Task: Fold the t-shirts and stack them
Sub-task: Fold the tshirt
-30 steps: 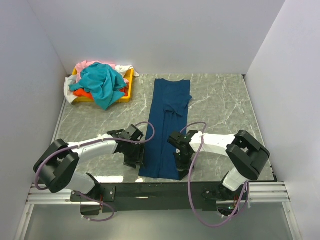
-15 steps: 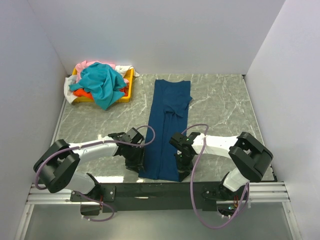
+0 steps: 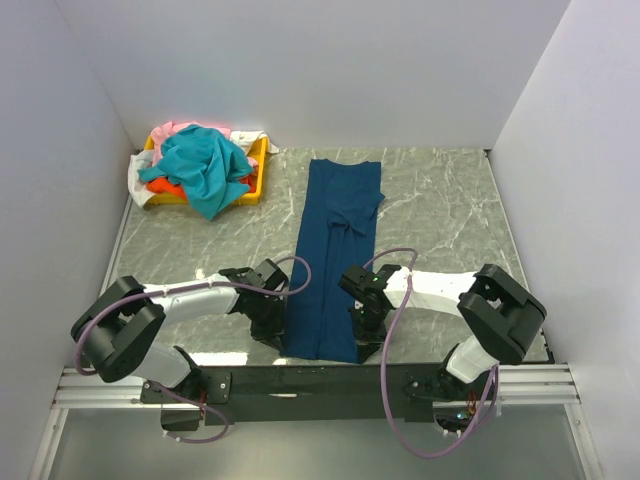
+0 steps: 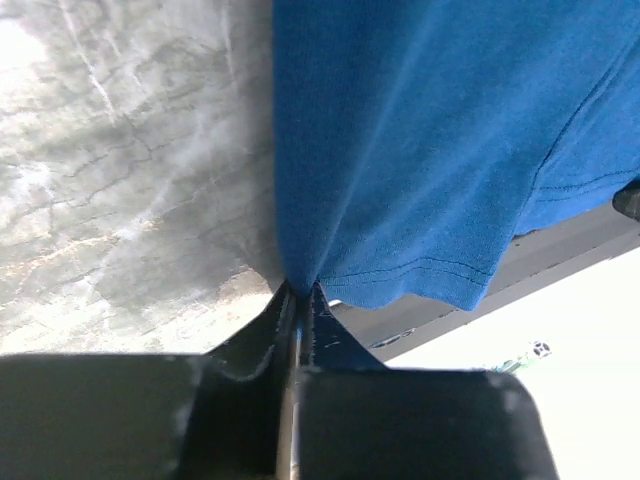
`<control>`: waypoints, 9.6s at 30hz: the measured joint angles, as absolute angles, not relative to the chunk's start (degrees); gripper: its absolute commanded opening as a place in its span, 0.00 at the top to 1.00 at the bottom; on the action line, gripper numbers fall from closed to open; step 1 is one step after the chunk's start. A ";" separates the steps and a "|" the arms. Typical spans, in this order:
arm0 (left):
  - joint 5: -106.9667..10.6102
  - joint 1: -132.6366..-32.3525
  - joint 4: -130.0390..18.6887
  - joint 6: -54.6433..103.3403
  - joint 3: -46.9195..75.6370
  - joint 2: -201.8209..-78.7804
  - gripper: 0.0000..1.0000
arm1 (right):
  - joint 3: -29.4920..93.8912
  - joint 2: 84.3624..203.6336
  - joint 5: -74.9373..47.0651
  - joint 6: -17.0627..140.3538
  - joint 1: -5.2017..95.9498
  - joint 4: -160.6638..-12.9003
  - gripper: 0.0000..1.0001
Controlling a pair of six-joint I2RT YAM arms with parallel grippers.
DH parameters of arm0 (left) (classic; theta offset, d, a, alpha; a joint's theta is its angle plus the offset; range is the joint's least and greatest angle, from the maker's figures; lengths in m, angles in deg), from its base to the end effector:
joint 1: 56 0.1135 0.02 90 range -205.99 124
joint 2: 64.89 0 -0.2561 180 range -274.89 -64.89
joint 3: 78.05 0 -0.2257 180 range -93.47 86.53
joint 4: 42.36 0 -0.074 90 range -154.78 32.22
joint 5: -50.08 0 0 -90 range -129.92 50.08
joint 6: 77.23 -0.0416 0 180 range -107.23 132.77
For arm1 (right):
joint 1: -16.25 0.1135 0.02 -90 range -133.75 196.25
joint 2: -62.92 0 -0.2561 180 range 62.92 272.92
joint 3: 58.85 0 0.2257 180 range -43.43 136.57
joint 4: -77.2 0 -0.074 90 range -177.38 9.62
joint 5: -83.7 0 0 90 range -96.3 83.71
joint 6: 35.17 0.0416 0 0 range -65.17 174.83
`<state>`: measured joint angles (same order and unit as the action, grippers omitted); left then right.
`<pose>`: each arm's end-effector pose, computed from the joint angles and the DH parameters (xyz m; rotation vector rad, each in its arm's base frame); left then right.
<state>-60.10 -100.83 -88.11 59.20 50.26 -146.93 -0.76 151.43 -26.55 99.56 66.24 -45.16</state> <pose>0.1363 -0.1557 0.1434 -0.0231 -2.9932 0.6332 0.1251 0.1715 0.1423 0.1408 -2.8761 -0.3842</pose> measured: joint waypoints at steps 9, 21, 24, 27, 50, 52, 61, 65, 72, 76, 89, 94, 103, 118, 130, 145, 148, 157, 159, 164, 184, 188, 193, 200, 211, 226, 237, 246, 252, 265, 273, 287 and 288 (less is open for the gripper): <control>-56.60 -101.51 -90.90 58.83 48.11 -146.89 1.00 | -0.28 150.64 -24.21 99.52 66.27 -43.41 1.00; -48.85 -101.38 -96.08 56.08 37.71 -147.42 1.00 | 5.25 148.15 -18.50 98.42 64.63 -37.14 1.00; -48.58 -100.70 -96.70 55.34 36.16 -148.09 1.00 | 6.63 148.15 -17.61 97.75 63.32 -35.92 1.00; -48.63 -99.15 -96.98 54.64 34.65 -148.38 1.00 | 8.51 148.15 -16.75 96.87 61.52 -35.00 1.00; -55.56 -82.91 -92.52 46.66 11.83 -168.77 1.00 | 28.70 160.74 -11.86 85.84 44.39 -33.53 1.00; -56.06 -82.06 -92.26 46.16 8.40 -171.72 1.00 | 31.28 162.88 -11.57 84.92 42.95 -33.55 1.00; -59.82 -77.36 -91.78 45.35 -4.10 -181.86 1.00 | 43.20 171.67 -10.72 82.16 38.33 -32.86 1.00; -61.85 -76.11 -91.91 44.84 -9.24 -186.19 1.00 | 48.86 175.67 -10.55 81.25 36.80 -32.31 1.00; -65.04 -75.09 -91.47 43.79 -15.60 -192.03 1.00 | 54.95 181.02 -10.17 80.17 35.45 -30.65 1.00; -66.62 -74.93 -91.27 43.58 -17.04 -193.34 1.00 | 54.98 181.24 -10.15 79.82 35.01 -29.73 1.00; -65.96 -74.61 -90.31 45.87 -17.41 -193.42 0.33 | 62.04 185.09 -10.59 77.79 33.22 -28.05 0.73; -63.34 -73.86 -87.06 48.60 -14.46 -192.20 0.24 | 67.94 187.23 -10.39 77.38 32.80 -26.95 0.63; -60.54 -74.61 -81.99 49.48 1.69 -179.04 0.27 | 59.17 178.55 -14.17 78.14 34.29 -28.81 0.65; -58.55 -84.03 -72.67 50.31 15.35 -169.56 0.28 | 56.51 180.61 -22.33 80.96 41.07 -36.11 0.66; -64.58 -85.23 -58.14 52.03 24.33 -171.98 0.27 | 56.51 185.79 -21.04 81.38 41.00 -38.76 0.67; -65.78 -85.97 -52.26 51.36 26.83 -173.51 0.28 | 64.57 192.45 -14.81 80.94 40.96 -37.14 0.67; -65.70 -85.99 -52.26 51.29 26.83 -173.51 0.28 | 66.65 193.68 -13.96 80.96 40.91 -36.75 0.67; -65.30 -86.17 -52.43 50.85 26.91 -173.51 0.28 | 74.91 195.69 -10.07 82.05 39.62 -35.87 0.67; -65.11 -86.28 -52.48 50.66 26.91 -173.49 0.28 | 79.13 197.15 -9.41 82.38 38.88 -35.63 0.67; -64.45 -86.67 -52.70 49.76 26.89 -173.36 0.28 | 86.95 199.23 -9.34 83.61 36.15 -35.94 0.65; -57.94 -88.92 -65.51 47.29 23.42 -170.26 0.26 | 47.15 170.53 -14.92 82.47 33.57 -40.53 0.65; -56.23 -88.92 -68.72 47.49 23.04 -168.18 0.25 | 38.82 166.33 -16.69 82.93 34.20 -42.78 0.65; -54.38 -88.81 -69.88 47.95 22.76 -166.72 0.25 | 29.82 165.87 -19.18 84.15 35.03 -45.40 0.65; -53.46 -86.26 -70.77 49.67 23.96 -166.04 0.25 | 23.61 165.83 -22.57 85.99 35.12 -48.92 0.65; -52.87 -83.35 -72.11 51.14 25.67 -164.92 0.25 | 23.52 165.77 -23.70 87.02 35.12 -50.89 0.65; -52.91 -83.15 -72.26 51.18 25.67 -164.94 0.25 | 23.50 163.32 -20.49 86.95 35.14 -48.46 0.64; -52.93 -82.93 -72.28 51.18 25.67 -165.03 0.25 | 22.76 165.87 -19.60 86.88 35.40 -47.11 0.62; -52.93 -82.93 -72.28 51.23 25.67 -165.03 0.26 | 22.74 168.32 -19.70 86.67 35.75 -47.26 0.65; -52.60 -82.91 -72.52 51.40 25.65 -165.93 0.31 | 22.74 168.76 -20.10 86.47 36.17 -47.46 0.79; -53.37 -83.02 -73.29 51.51 24.79 -168.77 0.50 | 22.74 168.91 -20.75 86.49 36.26 -47.76 0.86; -55.05 -83.96 -73.07 51.64 24.53 -169.88 0.66 | 22.69 168.91 -20.75 86.49 36.26 -47.76 0.87; -58.27 -83.96 -71.49 52.67 24.16 -171.76 1.00 | 22.65 168.91 -20.80 86.51 36.26 -47.81 1.00; -58.22 -83.96 -71.52 52.67 24.16 -171.76 1.00 | 22.63 168.89 -20.80 86.51 36.26 -47.81 1.00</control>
